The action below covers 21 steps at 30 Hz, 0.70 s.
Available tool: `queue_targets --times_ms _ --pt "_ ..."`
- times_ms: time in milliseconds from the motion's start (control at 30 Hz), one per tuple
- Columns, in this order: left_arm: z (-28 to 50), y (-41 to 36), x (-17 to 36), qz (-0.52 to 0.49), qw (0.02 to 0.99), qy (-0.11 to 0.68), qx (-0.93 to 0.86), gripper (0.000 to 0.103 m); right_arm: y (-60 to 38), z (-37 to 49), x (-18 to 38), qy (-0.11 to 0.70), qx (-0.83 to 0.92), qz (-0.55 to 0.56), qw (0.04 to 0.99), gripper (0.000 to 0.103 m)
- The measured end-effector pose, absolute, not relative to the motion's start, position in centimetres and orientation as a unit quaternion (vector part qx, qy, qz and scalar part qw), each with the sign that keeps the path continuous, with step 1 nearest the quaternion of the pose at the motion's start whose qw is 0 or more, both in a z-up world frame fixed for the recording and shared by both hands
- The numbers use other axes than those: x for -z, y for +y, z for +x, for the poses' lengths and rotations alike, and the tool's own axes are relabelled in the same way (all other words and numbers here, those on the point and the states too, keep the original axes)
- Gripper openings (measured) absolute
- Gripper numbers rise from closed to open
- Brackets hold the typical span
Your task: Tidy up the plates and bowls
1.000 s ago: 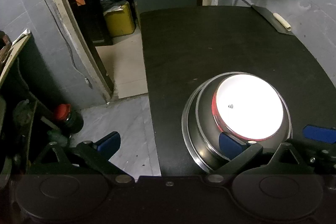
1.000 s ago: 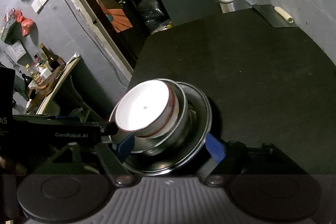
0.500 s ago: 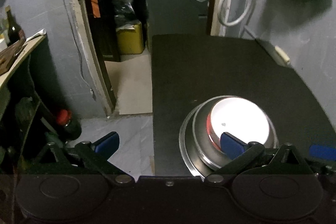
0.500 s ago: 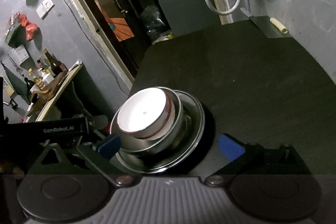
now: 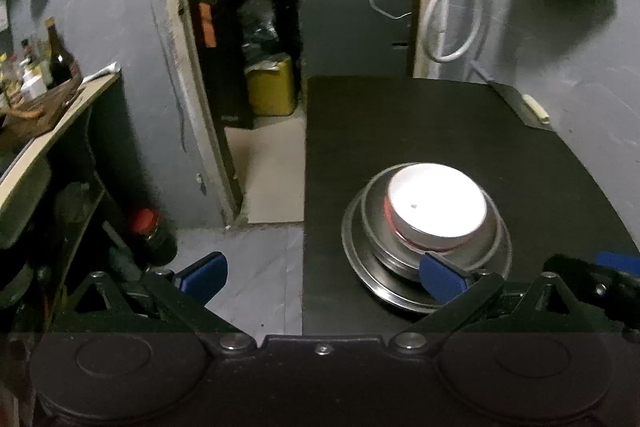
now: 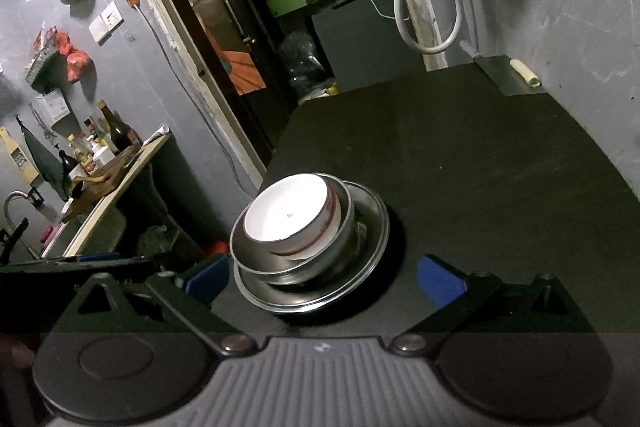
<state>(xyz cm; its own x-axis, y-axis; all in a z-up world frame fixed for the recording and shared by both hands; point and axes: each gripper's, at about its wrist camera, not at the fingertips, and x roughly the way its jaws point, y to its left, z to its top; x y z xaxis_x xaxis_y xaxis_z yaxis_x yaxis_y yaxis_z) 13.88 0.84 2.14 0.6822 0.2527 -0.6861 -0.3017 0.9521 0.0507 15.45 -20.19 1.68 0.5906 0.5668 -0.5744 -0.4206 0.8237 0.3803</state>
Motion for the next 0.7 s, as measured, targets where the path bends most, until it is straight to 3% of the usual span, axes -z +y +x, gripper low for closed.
queue_targets --times_ms 700 --pt "4.0 2.1 -4.0 -0.025 0.956 0.291 -0.022 0.102 -19.4 1.1 -5.1 0.273 -0.131 0.092 0.949 0.103"
